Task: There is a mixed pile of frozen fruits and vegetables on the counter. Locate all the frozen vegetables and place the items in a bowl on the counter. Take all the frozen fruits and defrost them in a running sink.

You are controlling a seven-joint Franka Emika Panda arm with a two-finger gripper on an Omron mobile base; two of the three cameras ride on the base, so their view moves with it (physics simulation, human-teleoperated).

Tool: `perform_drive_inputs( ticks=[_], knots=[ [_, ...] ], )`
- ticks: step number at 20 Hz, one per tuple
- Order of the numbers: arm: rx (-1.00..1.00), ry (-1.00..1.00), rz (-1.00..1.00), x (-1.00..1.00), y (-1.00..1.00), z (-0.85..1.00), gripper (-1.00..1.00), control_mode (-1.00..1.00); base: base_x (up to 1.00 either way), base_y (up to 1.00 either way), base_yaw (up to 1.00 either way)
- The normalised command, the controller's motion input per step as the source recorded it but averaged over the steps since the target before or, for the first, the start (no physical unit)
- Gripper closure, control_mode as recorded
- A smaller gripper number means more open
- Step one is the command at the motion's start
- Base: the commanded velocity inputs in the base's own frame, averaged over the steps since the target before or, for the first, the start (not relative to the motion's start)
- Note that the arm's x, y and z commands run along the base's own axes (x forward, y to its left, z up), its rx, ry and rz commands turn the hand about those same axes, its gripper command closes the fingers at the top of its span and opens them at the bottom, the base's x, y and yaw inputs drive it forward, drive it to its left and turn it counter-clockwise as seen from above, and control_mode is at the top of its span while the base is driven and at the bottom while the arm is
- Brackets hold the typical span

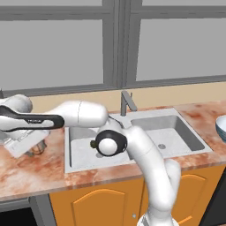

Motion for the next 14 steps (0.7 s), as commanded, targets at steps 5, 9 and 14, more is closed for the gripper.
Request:
perform_drive_inputs(
  ticks=[5,9,14],
  knots=[
    [-0.13,0.21,0.02,-0.2,-0.87,-0.14,1.0,-1.0,0.0,0.0,0.0],
    [-0.06,0.19,0.0,-0.21,-0.98,-0.23,1.0,-1.0,0.0,0.0,0.0],
    [0.07,0.06,-0.06,0.04,-0.96,-0.04,1.0,-1.0,0.0,0.0,0.0]
  ],
)
